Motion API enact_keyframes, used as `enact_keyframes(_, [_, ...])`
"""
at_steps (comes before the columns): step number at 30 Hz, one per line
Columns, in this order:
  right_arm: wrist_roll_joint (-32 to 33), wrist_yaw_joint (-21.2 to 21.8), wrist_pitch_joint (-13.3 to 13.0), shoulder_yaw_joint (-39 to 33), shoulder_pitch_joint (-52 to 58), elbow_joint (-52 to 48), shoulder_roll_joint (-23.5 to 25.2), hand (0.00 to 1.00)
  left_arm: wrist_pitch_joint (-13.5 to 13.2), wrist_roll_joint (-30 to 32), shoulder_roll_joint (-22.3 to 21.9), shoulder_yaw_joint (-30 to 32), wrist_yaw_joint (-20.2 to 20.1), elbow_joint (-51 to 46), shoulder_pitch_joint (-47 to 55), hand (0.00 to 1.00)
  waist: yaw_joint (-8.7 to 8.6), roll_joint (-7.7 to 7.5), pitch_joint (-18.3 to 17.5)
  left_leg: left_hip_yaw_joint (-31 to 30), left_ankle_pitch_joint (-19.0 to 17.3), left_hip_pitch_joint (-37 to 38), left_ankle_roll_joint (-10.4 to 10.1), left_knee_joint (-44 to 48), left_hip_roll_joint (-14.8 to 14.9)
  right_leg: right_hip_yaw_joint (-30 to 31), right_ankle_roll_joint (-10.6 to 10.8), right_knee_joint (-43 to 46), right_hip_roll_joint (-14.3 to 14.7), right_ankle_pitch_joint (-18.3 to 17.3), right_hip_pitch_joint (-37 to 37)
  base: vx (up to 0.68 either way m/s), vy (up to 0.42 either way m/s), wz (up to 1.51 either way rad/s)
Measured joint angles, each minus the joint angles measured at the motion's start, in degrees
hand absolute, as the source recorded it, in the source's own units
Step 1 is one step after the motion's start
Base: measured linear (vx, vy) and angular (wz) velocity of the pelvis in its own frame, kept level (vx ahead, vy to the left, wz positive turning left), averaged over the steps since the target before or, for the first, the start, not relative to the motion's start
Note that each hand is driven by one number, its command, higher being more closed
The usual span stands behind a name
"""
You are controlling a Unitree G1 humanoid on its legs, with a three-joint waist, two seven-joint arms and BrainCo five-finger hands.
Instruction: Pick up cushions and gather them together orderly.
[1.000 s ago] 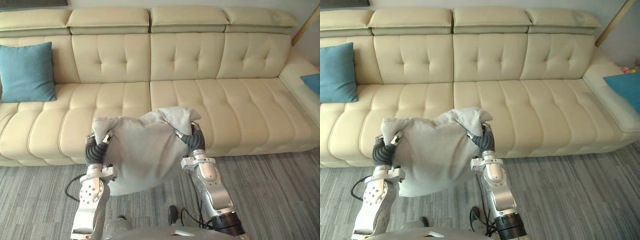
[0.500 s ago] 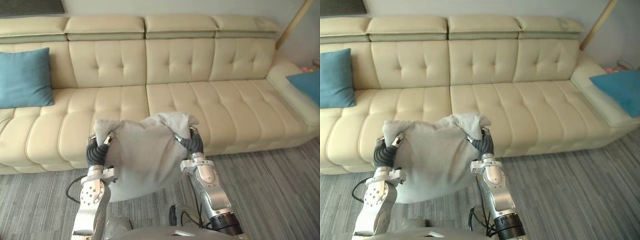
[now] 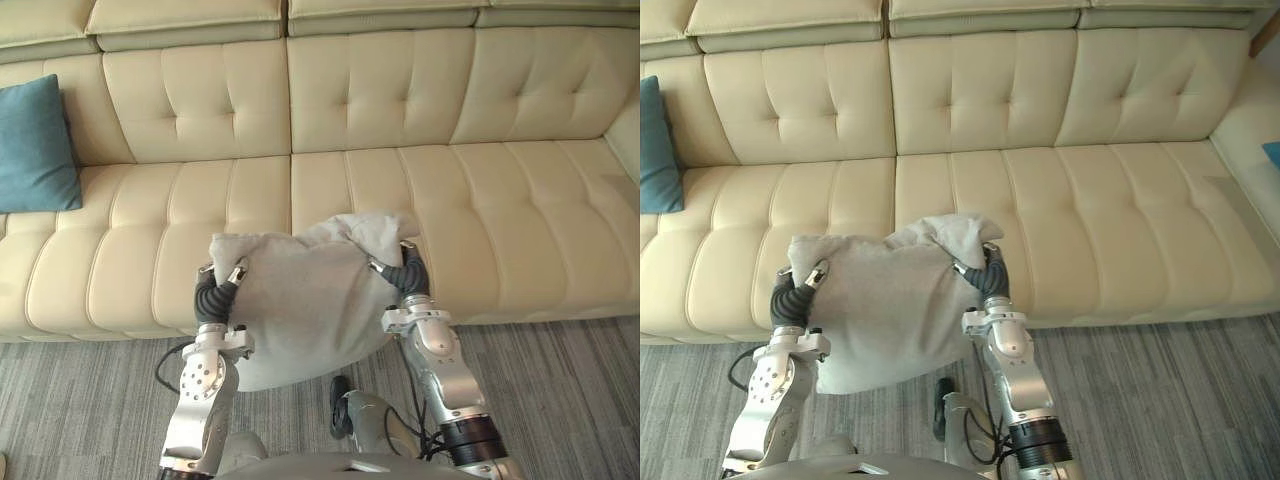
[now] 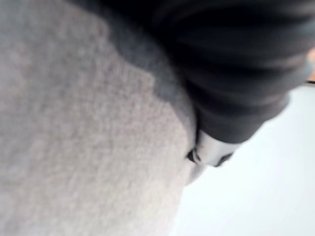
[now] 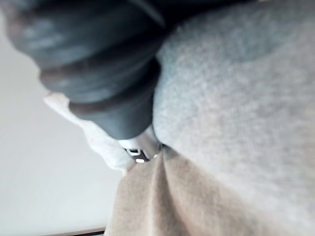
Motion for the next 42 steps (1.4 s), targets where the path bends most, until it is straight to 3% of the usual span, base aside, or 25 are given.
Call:
enact_keyframes(1, [0.0, 0.0, 0.0, -0.4, 0.8, -0.2, -0.3, 1.00, 0.0, 0.0, -0.2, -0.1, -0.6, 0.5, -0.3, 1.00, 0.22, 0.02, 0.0, 2.2, 1.1, -0.7, 2.0, 3.2, 0.7, -0.5, 0.0, -3.0, 0.0, 0.0, 3.1, 0.30, -0.051, 0.35])
enact_keyframes(3, [0.1, 0.0, 0.0, -0.8, 1.8, -0.5, -0.2, 1.00, 0.1, 0.0, -0.3, -0.5, -1.1, 0.7, -0.3, 1.00, 0.73, 1.30, -1.0, 4.3, -1.8, -4.1, 2.1, 6.7, 0.2, -1.6, 0.0, -6.6, -0.1, 0.1, 6.6, 0.31, 0.029, 0.42])
enact_keyframes(5, [0.5, 0.0, 0.0, -1.7, 2.5, -0.5, 0.7, 1.00, 0.1, 0.0, -0.3, -0.6, -1.7, 0.8, -0.7, 1.00, 1.51, 1.39, -1.1, 5.8, -5.2, -7.0, 3.1, 3.9, -2.0, -1.9, 0.2, -8.4, -1.5, 0.2, 8.6, 0.22, 0.154, 0.44])
enact_keyframes(7, [0.6, 0.0, -0.1, -1.8, 2.5, 0.3, 1.1, 1.00, 0.4, 0.1, -0.3, -0.6, -2.1, 1.1, -0.7, 1.00, 2.23, 1.20, -1.0, 6.6, -6.1, -9.3, 3.8, -6.1, -5.8, -1.8, 0.5, -8.7, -4.2, 0.3, 10.7, 0.16, 0.248, 0.31])
enact_keyframes(8, [0.6, 0.0, -0.1, -1.8, 2.8, 0.8, 1.1, 1.00, 0.4, 0.1, -0.3, -0.7, -2.2, 1.2, -0.6, 1.00, 2.78, 1.42, -1.2, 6.5, -1.5, -8.4, 4.8, -15.4, -7.1, -1.7, 2.3, -8.5, -5.0, 0.2, 12.1, 0.16, 0.270, 0.03])
enact_keyframes(9, [0.6, 0.1, -0.1, -1.7, 3.4, 0.7, 1.0, 1.00, 0.4, 0.2, -0.3, -1.0, -2.2, 1.1, -0.2, 1.00, 3.31, 2.30, -1.8, 5.5, 7.2, -7.4, 4.9, -21.1, -7.1, -1.3, 4.4, -8.7, -4.4, -0.5, 13.1, 0.21, 0.298, 0.00])
enact_keyframes(10, [0.6, 0.1, -0.1, -1.9, 3.7, 2.4, 2.8, 1.00, 0.3, 0.2, 0.6, -1.0, -2.2, 1.5, -0.1, 1.00, 3.27, 0.24, -2.4, 5.5, 8.2, -7.0, 5.0, -20.3, -8.7, 0.3, 6.0, -9.6, -5.6, -1.3, 14.3, 0.20, 0.264, 0.06])
enact_keyframes(12, [0.5, 0.3, 0.1, -1.8, 4.4, 3.0, 6.3, 1.00, 0.3, 0.2, 2.6, 0.3, -2.1, 1.5, 0.7, 1.00, 3.15, -1.71, -3.0, 5.8, 7.9, -6.3, 5.6, -21.2, -10.3, 3.0, 5.8, -10.7, -6.8, 0.1, 14.6, 0.15, 0.231, 0.08])
enact_keyframes(16, [-0.2, 1.3, 0.7, -1.6, 4.4, 3.2, 7.5, 1.00, 0.3, 0.2, 2.5, 1.2, -2.1, 0.6, 3.5, 1.00, 3.51, -2.28, -3.0, 8.3, 8.0, -0.8, 6.7, -25.1, -10.7, 6.8, 6.5, -11.8, -6.9, 3.6, 16.8, 0.04, 0.106, -0.34])
enact_keyframes(21, [-0.5, 1.3, 0.7, -1.6, 4.3, 2.7, 8.2, 1.00, 0.4, 0.3, 2.4, 0.6, -2.3, -0.6, 3.8, 1.00, 2.21, -4.79, -3.3, 12.6, 12.6, 3.3, 7.4, -35.1, -12.6, 11.4, 6.6, -14.1, -7.7, 4.1, 14.9, -0.12, 0.026, -0.47])
enact_keyframes(24, [-0.5, 1.3, 0.9, -1.6, 4.3, 2.7, 8.3, 1.00, 0.5, 0.6, 2.4, 0.6, -2.2, -0.5, 3.8, 1.00, 1.93, -4.87, -3.2, 13.3, 15.8, 6.1, 7.4, -41.1, -13.6, 12.6, 7.0, -14.8, -7.7, 3.5, 14.3, -0.17, 0.004, -0.38])
enact_keyframes(27, [-0.5, 1.3, 0.9, -1.5, 4.3, 2.7, 8.3, 1.00, 0.5, 1.4, 2.0, 0.6, -2.0, -0.5, 3.8, 1.00, 1.66, -4.84, -3.2, 13.3, 16.3, 6.8, 6.9, -41.2, -13.3, 13.2, 7.7, -14.0, -7.4, 2.9, 13.7, -0.13, 0.009, -0.14])
enact_keyframes(31, [-0.5, 0.6, 0.9, -1.1, 3.2, 3.2, 8.3, 1.00, 0.5, 2.4, 2.2, 0.6, -1.1, -0.5, 2.6, 1.00, 1.64, -4.77, -3.2, 13.9, 17.1, 5.6, 6.8, -41.2, -12.6, 14.2, 7.0, -14.1, -6.8, 3.6, 12.0, -0.05, -0.002, -0.14])
enact_keyframes(36, [-0.8, -5.2, 0.9, 0.9, -13.8, 12.2, 7.5, 1.00, 0.2, 2.3, 7.5, 2.4, 4.8, 8.8, -15.6, 1.00, 2.10, -4.29, -2.1, 16.2, 20.1, -4.0, 7.4, -40.8, -11.4, 17.0, 7.4, -18.2, -5.5, 10.6, 3.2, -0.09, -0.007, -0.26])
enact_keyframes(38, [-1.2, -7.3, 0.9, 1.0, -18.1, 12.3, 7.0, 1.00, 0.0, 1.9, 8.8, 2.6, 6.8, 11.6, -21.2, 1.00, 2.17, -3.43, -0.8, 16.5, 20.8, -6.4, 7.7, -40.8, -11.4, 17.6, 8.0, -18.7, -5.5, 12.2, 0.8, -0.07, 0.001, -0.15])
enact_keyframes(42, [-1.7, -11.3, 0.9, 1.0, -29.0, 16.3, 6.5, 1.00, -0.3, 1.2, 13.3, 3.2, 10.6, 20.5, -35.6, 1.00, 2.99, -3.30, 1.9, 16.3, 22.4, -11.7, 7.2, -40.8, -10.4, 17.9, 8.0, -19.5, -4.7, 14.2, -4.2, -0.10, -0.038, -0.08])
